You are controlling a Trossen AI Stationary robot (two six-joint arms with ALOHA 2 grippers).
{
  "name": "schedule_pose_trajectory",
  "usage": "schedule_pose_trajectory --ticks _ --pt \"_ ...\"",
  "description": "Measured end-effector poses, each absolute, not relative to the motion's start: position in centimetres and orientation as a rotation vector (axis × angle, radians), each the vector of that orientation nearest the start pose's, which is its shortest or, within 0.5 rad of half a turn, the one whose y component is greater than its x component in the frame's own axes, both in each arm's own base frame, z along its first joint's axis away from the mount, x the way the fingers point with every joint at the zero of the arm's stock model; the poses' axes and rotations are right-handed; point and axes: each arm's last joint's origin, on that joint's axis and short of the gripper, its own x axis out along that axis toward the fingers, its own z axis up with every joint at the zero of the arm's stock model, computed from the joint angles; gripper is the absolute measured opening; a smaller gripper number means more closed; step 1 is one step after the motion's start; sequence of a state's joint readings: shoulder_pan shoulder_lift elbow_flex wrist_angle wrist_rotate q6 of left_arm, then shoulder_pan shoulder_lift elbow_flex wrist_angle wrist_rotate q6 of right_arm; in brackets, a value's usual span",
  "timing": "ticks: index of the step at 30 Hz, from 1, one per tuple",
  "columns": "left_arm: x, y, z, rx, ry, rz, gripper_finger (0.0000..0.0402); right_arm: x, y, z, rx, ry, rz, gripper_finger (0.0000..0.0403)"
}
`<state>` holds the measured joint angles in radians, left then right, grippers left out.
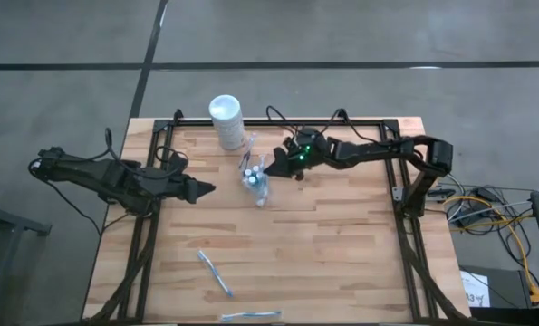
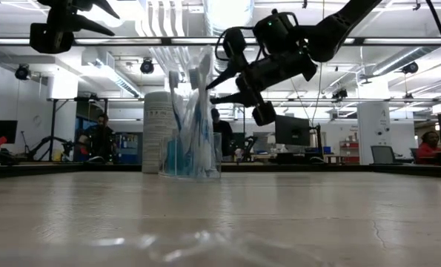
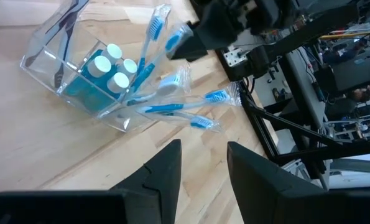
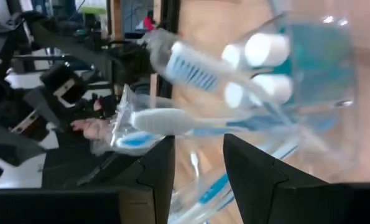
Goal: Pick & Place toothbrushing station
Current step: Put the blue toothbrush into the right of the transparent organizer
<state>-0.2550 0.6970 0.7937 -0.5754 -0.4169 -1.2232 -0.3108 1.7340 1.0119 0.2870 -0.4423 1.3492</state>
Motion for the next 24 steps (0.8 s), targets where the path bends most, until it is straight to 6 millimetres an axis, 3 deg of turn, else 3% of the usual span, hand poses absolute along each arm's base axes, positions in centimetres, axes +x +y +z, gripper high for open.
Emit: schedule_pose_trajectory --ticks 11,24 --pt "13.7 -2.4 31.4 -1.020 0.292 0.402 0.0133 34.1 -11.0 18.4 1.486 0.603 -0.368 0.0132" --pt "13.6 -2.3 31.4 -1.020 0.287 0.400 0.0133 34.3 -9.2 17.7 1.490 0.606 -0.421 0.0132"
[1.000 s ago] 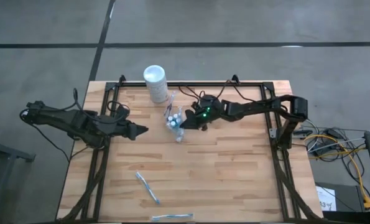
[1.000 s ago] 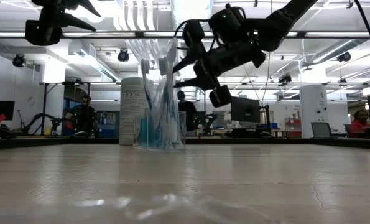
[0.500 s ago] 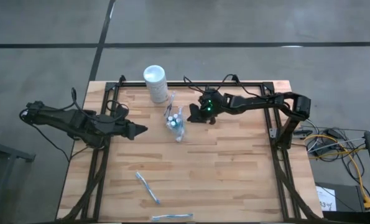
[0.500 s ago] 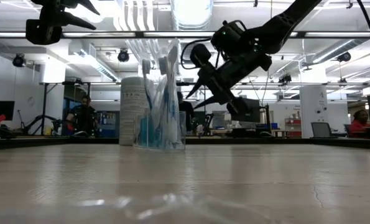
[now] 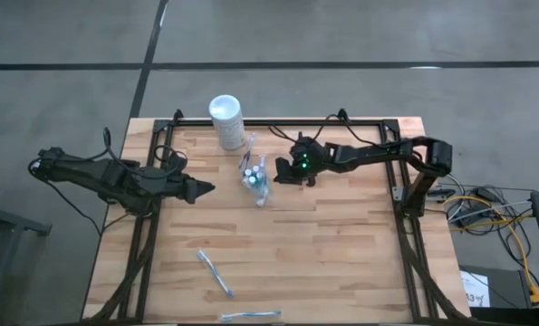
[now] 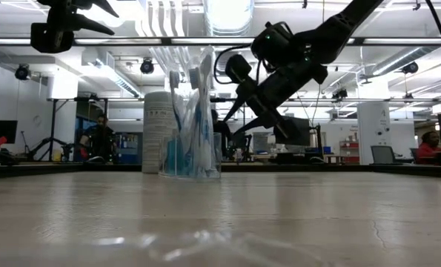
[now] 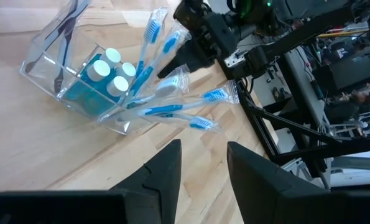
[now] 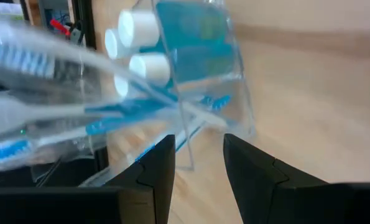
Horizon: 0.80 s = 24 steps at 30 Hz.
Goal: Pick & Place toothbrushing station
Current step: Put the blue toothbrush into the right of the transparent organizer
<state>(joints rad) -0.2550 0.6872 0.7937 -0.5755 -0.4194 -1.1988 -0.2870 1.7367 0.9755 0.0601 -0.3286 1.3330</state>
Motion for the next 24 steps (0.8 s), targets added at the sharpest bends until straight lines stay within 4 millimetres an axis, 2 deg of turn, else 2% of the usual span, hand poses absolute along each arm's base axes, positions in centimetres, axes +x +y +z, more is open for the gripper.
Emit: schedule_pose_trajectory --ticks 5,17,21,24 --pt "13.6 -2.3 31.4 -1.015 0.287 0.399 0.0133 34.5 -7.7 17.4 1.490 0.630 -0.419 0.0132" --pt "13.5 -2.3 31.4 -1.001 0.289 0.396 0.0133 35.1 -6.4 17.6 1.481 0.598 -0.378 0.0132" --pt "13.5 -2.3 31.5 -0.977 0.292 0.391 0.0133 35.4 -6.4 18.9 1.460 0.512 -0.302 0.0132" --pt "13.5 -2.3 31.5 -0.960 0.293 0.386 0.0133 35.3 -6.5 21.1 1.406 0.408 -0.234 0.0132"
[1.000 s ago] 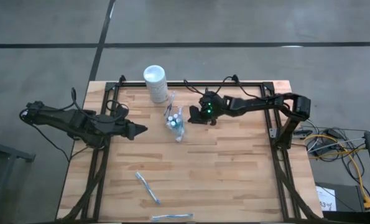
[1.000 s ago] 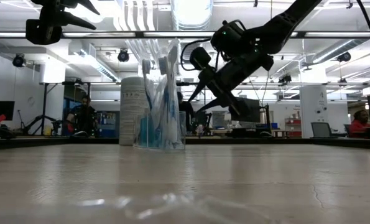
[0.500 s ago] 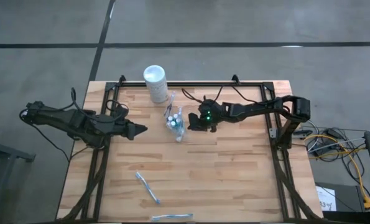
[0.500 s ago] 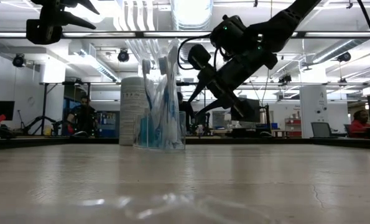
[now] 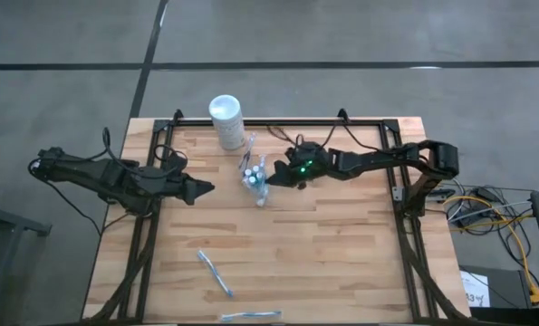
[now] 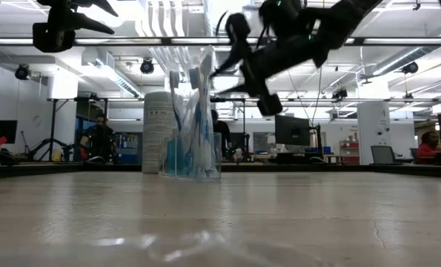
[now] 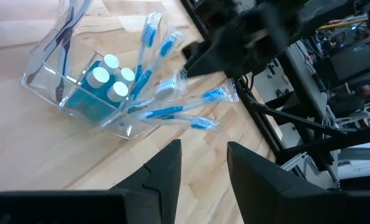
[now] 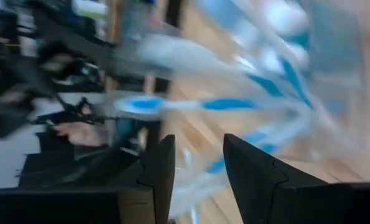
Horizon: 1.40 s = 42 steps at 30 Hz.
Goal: Pick & Place toothbrushing station
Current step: Put the blue toothbrush into the right of the transparent organizer
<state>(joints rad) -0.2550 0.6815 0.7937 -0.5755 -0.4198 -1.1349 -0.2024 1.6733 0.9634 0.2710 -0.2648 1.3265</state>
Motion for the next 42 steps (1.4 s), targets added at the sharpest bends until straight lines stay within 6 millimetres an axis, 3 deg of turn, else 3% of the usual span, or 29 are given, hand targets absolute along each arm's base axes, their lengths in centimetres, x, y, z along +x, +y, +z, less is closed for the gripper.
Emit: schedule_pose_trajectory --ticks 3,10,16,19,24,29,33,37,42 --pt "13.4 -2.3 31.5 -0.959 0.292 0.385 0.0133 34.4 -6.5 24.0 1.317 0.304 -0.217 0.0132" --pt "13.4 -2.2 31.5 -0.924 0.292 0.386 0.0133 30.8 -5.6 30.7 0.931 0.110 -0.099 0.0132" --pt "13.4 -2.2 31.5 -0.874 0.289 0.391 0.0133 27.3 -4.0 34.5 0.636 0.066 0.022 0.0132" --pt "13.4 -2.2 31.5 -0.771 0.309 0.372 0.0133 25.2 -3.1 35.8 0.512 0.059 0.052 0.0132" --pt "13.4 -2.2 31.4 -0.533 0.355 0.322 0.0133 22.4 -2.4 36.7 0.277 0.100 0.062 0.0132" --pt "13.5 -2.4 31.0 -0.526 0.398 0.279 0.0133 21.2 -2.3 36.8 0.314 0.106 0.056 0.0132" --pt "13.6 -2.7 30.0 -0.762 0.503 0.273 0.0133 21.3 -2.3 36.8 0.353 0.109 0.054 0.0132" --pt "13.6 -3.0 28.4 -1.035 0.664 0.400 0.0133 21.6 -2.3 36.4 0.323 0.133 0.052 0.0132" --pt "13.9 -3.1 27.0 -1.135 0.766 0.578 0.0133 21.8 -2.4 35.5 0.245 0.211 0.049 0.0132"
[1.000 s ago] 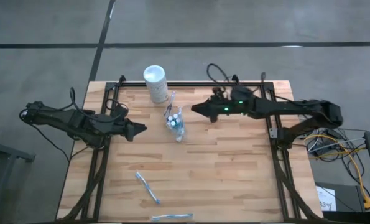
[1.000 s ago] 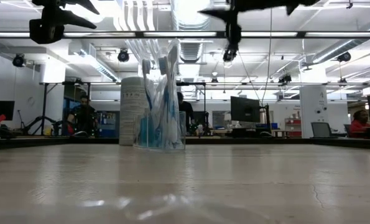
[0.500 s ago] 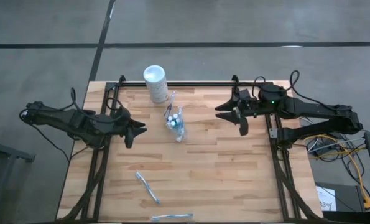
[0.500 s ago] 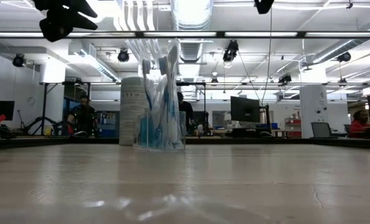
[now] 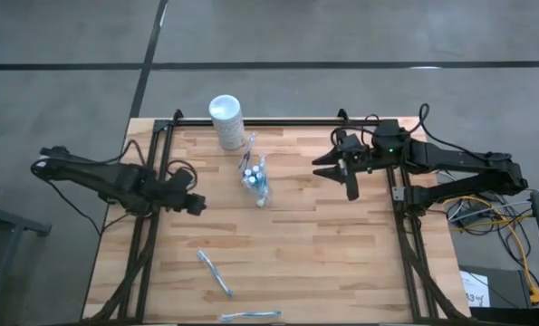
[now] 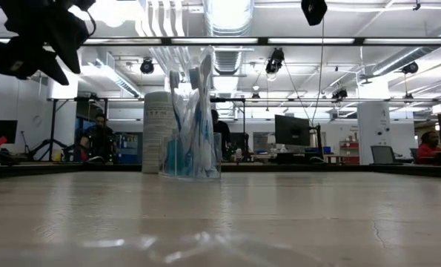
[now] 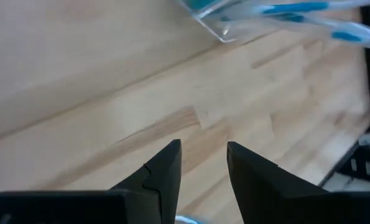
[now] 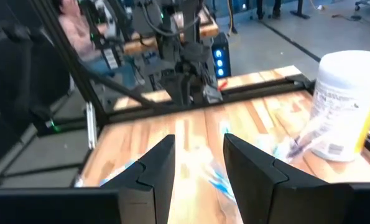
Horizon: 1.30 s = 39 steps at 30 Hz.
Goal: Pick & Place toothbrushing station
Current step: Put the blue toothbrush into the right of the transparent organizer
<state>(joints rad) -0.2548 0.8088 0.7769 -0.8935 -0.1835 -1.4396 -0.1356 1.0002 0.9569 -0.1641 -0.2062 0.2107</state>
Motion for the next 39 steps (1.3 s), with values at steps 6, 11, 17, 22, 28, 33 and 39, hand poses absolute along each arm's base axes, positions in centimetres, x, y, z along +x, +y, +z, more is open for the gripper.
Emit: schedule_pose_trajectory --ticks 6,11,17,22,28,33,39 --pt "15.4 -3.8 26.0 -1.325 0.847 0.650 0.0133 21.7 -2.4 34.9 0.237 0.276 0.045 0.0132" --pt "16.7 -4.9 24.5 -1.461 1.075 0.677 0.0133 21.7 -2.4 34.8 0.278 0.287 0.040 0.0132" --pt "18.4 -6.6 22.5 -1.475 1.218 0.740 0.0133 21.7 -2.3 34.5 0.250 0.293 0.045 0.0132" --pt "19.6 -8.6 21.5 -1.472 1.272 0.659 0.0133 21.7 -2.3 34.2 0.276 0.304 0.041 0.0132" --pt "19.4 -10.1 21.4 -1.415 1.009 0.751 0.0133 21.8 -2.3 33.7 0.281 0.319 0.039 0.0132" --pt "17.8 -11.5 21.7 -1.485 0.943 0.828 0.0133 21.9 -2.4 33.5 0.282 0.327 0.038 0.0132" --pt "16.8 -13.3 21.5 -1.621 0.798 0.912 0.0133 22.3 -2.4 33.2 0.274 0.340 0.041 0.0132"
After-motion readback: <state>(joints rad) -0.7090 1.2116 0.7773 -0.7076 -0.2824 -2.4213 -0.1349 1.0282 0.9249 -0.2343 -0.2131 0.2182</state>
